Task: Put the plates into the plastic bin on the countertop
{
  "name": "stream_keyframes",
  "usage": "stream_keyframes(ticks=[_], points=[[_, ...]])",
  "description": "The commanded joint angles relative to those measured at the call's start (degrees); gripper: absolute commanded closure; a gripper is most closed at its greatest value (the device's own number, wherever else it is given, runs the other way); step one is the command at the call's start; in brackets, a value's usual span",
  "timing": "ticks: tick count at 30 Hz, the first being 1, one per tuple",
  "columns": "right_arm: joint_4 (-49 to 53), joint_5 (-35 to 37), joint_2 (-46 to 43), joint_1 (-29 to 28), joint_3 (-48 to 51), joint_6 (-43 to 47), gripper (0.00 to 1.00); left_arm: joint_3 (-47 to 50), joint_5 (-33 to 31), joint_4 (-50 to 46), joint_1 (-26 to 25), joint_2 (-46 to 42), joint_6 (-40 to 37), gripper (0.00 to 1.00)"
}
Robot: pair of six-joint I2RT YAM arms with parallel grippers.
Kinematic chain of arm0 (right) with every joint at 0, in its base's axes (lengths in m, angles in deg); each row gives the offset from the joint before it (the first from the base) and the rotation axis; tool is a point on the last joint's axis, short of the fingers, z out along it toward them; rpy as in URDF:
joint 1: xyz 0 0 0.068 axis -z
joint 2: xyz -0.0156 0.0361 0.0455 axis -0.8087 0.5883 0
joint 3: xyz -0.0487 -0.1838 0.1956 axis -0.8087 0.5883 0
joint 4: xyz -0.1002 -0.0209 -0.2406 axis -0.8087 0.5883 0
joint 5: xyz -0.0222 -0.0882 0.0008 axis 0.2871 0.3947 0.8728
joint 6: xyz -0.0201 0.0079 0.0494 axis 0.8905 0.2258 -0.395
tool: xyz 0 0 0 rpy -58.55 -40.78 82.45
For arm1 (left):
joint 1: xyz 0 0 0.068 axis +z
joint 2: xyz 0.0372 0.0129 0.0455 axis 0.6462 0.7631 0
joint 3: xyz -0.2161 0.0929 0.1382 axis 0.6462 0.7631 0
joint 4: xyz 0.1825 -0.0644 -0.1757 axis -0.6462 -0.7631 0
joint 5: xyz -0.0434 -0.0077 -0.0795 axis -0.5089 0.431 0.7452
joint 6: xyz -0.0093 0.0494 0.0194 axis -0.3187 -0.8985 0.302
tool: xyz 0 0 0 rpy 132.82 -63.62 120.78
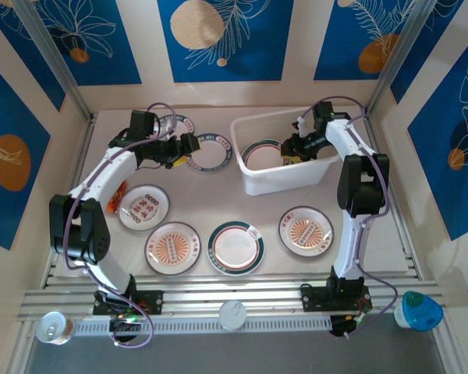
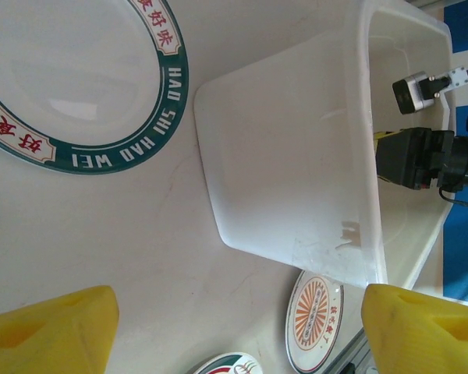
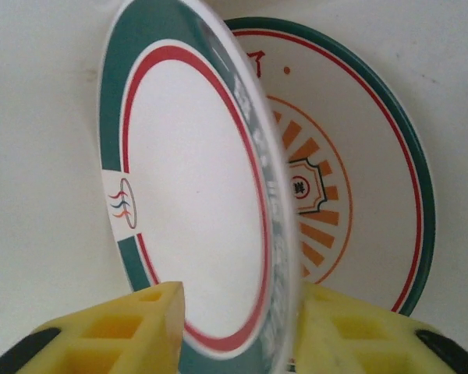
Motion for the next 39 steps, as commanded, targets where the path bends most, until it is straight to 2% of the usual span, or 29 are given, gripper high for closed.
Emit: stream_keyframes(ticks=[1, 2, 4, 11, 20, 26, 34, 39], points=[[2.4, 2.2, -2.3, -1.1, -2.8, 1.1, 0.46, 1.1, -0.8, -1.5, -0.2, -2.4, -1.4, 0.19], [2.5, 3.3, -2.7, -1.2, -2.9, 1.1, 0.39, 1.3, -1.1, -1.5, -0.2, -2.6, -1.3, 0.18], [2.5, 5.6, -4.0, -1.1, -2.8, 0.8, 0.31, 1.7, -1.5, -1.7, -0.1, -3.0, -1.4, 0.17], [-0.1, 11.0, -9.8, -0.5, 1.0, -1.2, 0.10, 4.0, -4.7, -2.8, -0.2, -5.9, -0.3, 0.14], [-2.9, 12.0, -15.9, 1.5, 8.4, -5.0, 0.09, 9.0, -6.6, -3.0, -0.2, -8.6, -0.6, 0.12], [-5.0, 9.9, -21.7, 0.9, 16.3, -7.7, 0.14, 11.0, -10.9, -3.4, -0.1, -8.4, -0.2, 0.12], [-5.2, 9.9, -28.1, -0.5, 22.7, -12.5, 0.16, 11.0, -10.8, -1.6, -0.2, -5.9, 0.3, 0.11], [-4.0, 11.8, -30.0, -1.1, 22.3, -12.8, 0.15, 10.8, -10.6, 0.9, -0.2, -3.5, 1.3, 0.11]])
